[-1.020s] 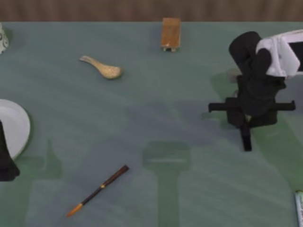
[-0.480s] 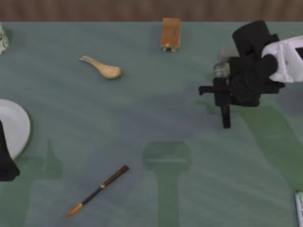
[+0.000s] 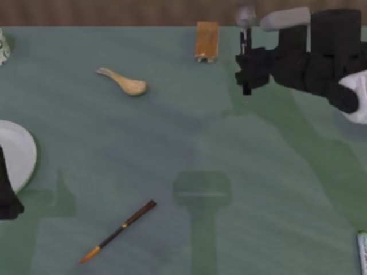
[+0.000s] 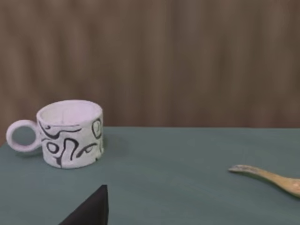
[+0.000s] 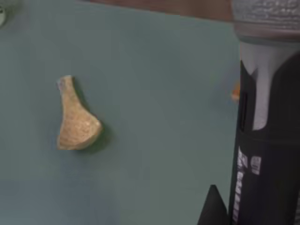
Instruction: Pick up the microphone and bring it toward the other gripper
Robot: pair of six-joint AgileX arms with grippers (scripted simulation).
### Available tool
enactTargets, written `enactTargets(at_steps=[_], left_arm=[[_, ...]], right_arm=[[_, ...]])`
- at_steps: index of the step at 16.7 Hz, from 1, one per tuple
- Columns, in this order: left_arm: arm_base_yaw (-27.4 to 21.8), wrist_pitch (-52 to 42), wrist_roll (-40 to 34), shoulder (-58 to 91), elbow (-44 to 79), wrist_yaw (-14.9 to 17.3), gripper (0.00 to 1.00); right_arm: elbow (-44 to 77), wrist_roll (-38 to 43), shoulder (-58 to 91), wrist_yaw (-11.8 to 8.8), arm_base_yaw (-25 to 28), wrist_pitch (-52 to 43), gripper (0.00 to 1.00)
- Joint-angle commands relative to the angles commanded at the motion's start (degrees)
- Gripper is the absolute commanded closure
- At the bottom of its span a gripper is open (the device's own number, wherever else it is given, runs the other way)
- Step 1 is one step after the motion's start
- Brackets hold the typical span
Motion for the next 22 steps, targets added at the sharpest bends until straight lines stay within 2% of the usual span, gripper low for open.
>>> enactTargets(at_steps=[4, 7, 9, 14, 15, 17, 22], left_arm=[[0.0, 0.0, 0.0, 0.0, 0.0, 0.0, 0.0], [0.0, 0.0, 0.0, 0.0, 0.0, 0.0, 0.0], [0.0, 0.0, 0.0, 0.0, 0.0, 0.0, 0.0], [0.0, 0.0, 0.0, 0.0, 0.0, 0.0, 0.0], [0.0, 0.0, 0.0, 0.0, 0.0, 0.0, 0.0], [0.0, 0.0, 0.0, 0.0, 0.0, 0.0, 0.0], [0.0, 0.0, 0.0, 0.0, 0.0, 0.0, 0.0]], right_arm=[[-5.21, -3.91, -5.28, -5.5, -0.25, 17.02, 1.0], [-7.45, -5.85, -8.28, -8.0, -0.41, 23.71, 1.0], [-7.91, -6.3, -8.98, -8.54, -0.44, 25.07, 1.0], [-7.73, -6.14, -8.93, -8.31, 0.02, 24.89, 1.0], [-8.07, -6.1, -9.56, -7.64, 0.75, 24.69, 1.0], [-9.35, -5.98, -11.96, -4.95, 3.43, 23.95, 1.0], [-14.0, -5.46, -20.79, 4.58, 13.43, 21.25, 1.0]])
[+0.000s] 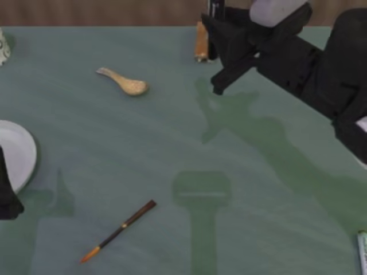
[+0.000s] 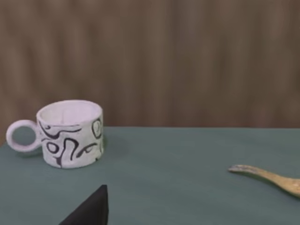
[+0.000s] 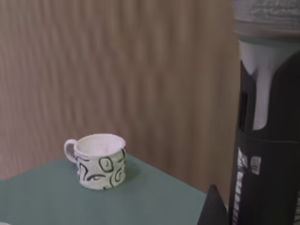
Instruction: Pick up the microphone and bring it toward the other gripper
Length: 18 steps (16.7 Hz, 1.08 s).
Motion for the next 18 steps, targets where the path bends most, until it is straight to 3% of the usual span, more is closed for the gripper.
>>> enactTargets(at_steps=[3, 14, 18], left_arm=[[0.0, 0.0, 0.0, 0.0, 0.0, 0.0, 0.0], [-0.05, 0.04, 0.01, 0.09, 0.08, 0.06, 0.0], [-2.72, 2.44, 0.4, 6.29, 5.06, 3.6, 0.0]], right_arm=[[-1.65, 0.17, -3.39, 3.47, 3.68, -0.92, 1.0], [-1.7, 0.18, -3.48, 3.57, 3.78, -0.95, 1.0], [-1.7, 0.18, -3.48, 3.57, 3.78, -0.95, 1.0]])
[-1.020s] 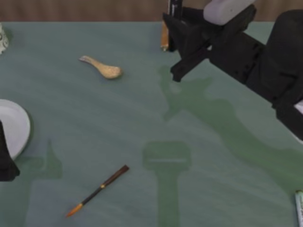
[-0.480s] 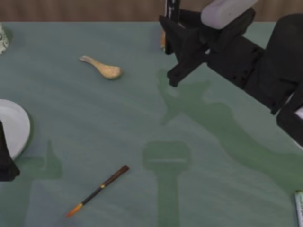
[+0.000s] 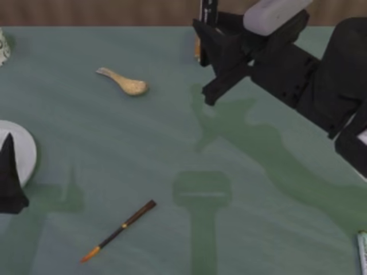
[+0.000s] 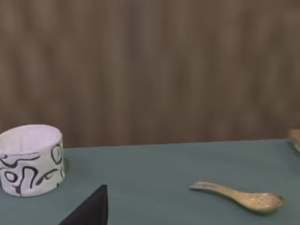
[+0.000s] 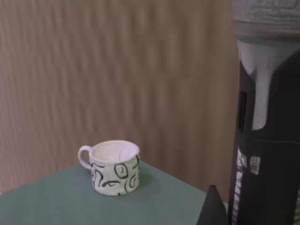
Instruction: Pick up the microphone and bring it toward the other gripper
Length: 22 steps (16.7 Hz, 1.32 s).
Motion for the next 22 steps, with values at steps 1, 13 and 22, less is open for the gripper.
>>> enactTargets(at_steps=[1, 13, 22], left_arm=[[-1.12, 1.04, 0.18, 3.06, 2.17, 1.5, 0.0], [-17.35, 15.12, 2.66, 51.74, 32.49, 23.19, 0.0], [-20.06, 18.14, 3.36, 59.76, 38.39, 27.09, 0.0]], right_arm=[[0.0, 0.0, 0.0, 0.0, 0.0, 0.0, 1.0], [0.0, 0.0, 0.0, 0.0, 0.0, 0.0, 1.0], [0.0, 0.0, 0.0, 0.0, 0.0, 0.0, 1.0]])
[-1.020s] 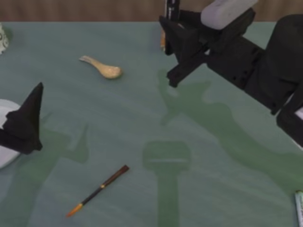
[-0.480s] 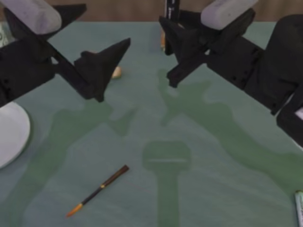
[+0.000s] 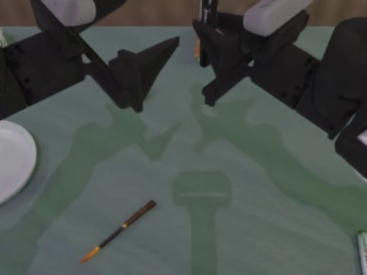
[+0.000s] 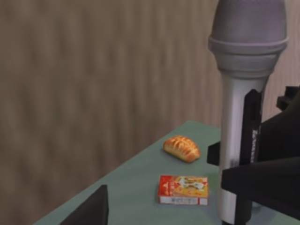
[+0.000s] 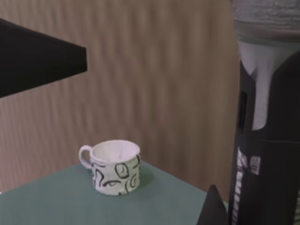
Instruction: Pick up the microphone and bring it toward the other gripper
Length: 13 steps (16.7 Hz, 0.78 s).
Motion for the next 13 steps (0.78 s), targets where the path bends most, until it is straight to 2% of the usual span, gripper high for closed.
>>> enactTargets(at_steps=[3, 10, 13], left_arm=[[-1.25, 0.75, -0.02, 2.31, 2.0, -0.91, 0.0], [-8.32, 5.44, -0.12, 19.61, 14.24, -7.64, 0.0], [-9.4, 6.01, -0.18, 21.54, 15.89, -8.68, 0.0]], right_arm=[[0.0, 0.0, 0.0, 0.0, 0.0, 0.0, 1.0], [0.0, 0.0, 0.0, 0.0, 0.0, 0.0, 1.0], [0.0, 0.0, 0.0, 0.0, 0.0, 0.0, 1.0]])
